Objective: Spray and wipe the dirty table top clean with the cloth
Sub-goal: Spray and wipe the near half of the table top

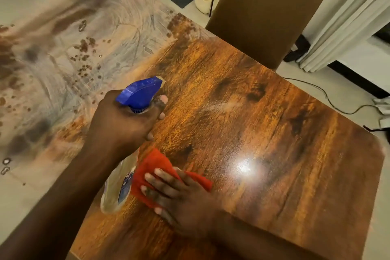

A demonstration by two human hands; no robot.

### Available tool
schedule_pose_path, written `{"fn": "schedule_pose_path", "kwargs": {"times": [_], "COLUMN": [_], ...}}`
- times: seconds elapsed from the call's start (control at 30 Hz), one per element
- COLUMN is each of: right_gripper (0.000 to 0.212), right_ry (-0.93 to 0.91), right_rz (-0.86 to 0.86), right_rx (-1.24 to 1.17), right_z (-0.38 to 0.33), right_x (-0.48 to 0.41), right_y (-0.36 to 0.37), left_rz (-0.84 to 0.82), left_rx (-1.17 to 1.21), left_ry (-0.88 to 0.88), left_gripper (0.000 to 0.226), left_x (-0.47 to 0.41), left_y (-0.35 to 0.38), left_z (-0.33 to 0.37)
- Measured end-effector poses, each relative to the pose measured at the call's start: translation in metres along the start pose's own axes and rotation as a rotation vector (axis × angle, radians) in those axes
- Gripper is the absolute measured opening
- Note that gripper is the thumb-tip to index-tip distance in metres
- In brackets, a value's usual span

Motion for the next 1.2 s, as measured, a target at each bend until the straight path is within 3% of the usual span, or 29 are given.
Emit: {"fn": "schedule_pose_path", "kwargs": {"times": [0.1, 0.2, 0.3, 0.4, 0.53, 0.63, 0.8, 0.9, 0.97, 1.07, 1.2], "right_gripper": [0.064, 0.063, 0.064, 0.070, 0.070, 0.069, 0.070, 0.071, 0.072, 0.061, 0.053], "right_ry": [0.192, 0.544, 0.833, 1.039, 1.174, 1.100, 0.782, 0.596, 0.420, 0.227, 0.107], "right_rz": [0.021, -0.009, 0.031, 0.139, 0.189, 0.156, 0.103, 0.048, 0.006, 0.013, 0.014], "right_rx": [0.044, 0.018, -0.104, -0.201, -0.203, -0.178, -0.133, -0.123, -0.155, -0.197, -0.114], "right_z": [0.028, 0.098, 0.181, 0.251, 0.289, 0.270, 0.175, 0.093, 0.029, -0.055, -0.114], "right_x": [0.089, 0.165, 0.198, 0.173, 0.093, 0.024, -0.073, -0.106, -0.112, -0.087, -0.019], "right_y": [0.008, -0.003, -0.023, -0.049, -0.069, -0.072, -0.062, -0.044, -0.027, -0.007, 0.014], "left_rz": [-0.021, -0.058, -0.067, -0.065, -0.074, -0.060, -0.038, -0.030, -0.011, 0.021, 0.003], "left_rx": [-0.003, 0.011, 0.010, 0.010, 0.002, -0.001, -0.007, -0.049, -0.078, -0.059, -0.058], "left_ry": [-0.017, -0.010, 0.003, -0.010, -0.088, -0.105, -0.137, -0.110, -0.081, -0.098, -0.101], "left_gripper": [0.042, 0.011, 0.008, 0.008, 0.066, 0.076, 0.072, 0.041, 0.027, 0.053, 0.054], "left_x": [0.008, 0.014, 0.022, 0.035, 0.054, 0.068, 0.083, 0.091, 0.097, 0.113, 0.142], "left_y": [0.003, 0.006, 0.004, -0.002, -0.008, -0.016, -0.029, -0.034, -0.034, -0.032, -0.031], "left_z": [-0.003, -0.010, -0.012, -0.014, -0.024, -0.028, -0.034, -0.035, -0.034, -0.026, -0.016]}}
Point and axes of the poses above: each hand's wrist, its own x-axis away from the middle knuckle, its own y-axis out of the palm, z = x × y, the point moved 5 cm from there along -x, towards the middle knuckle, and after that the axes turned 2 degrees about y, right-handed, at the moved point
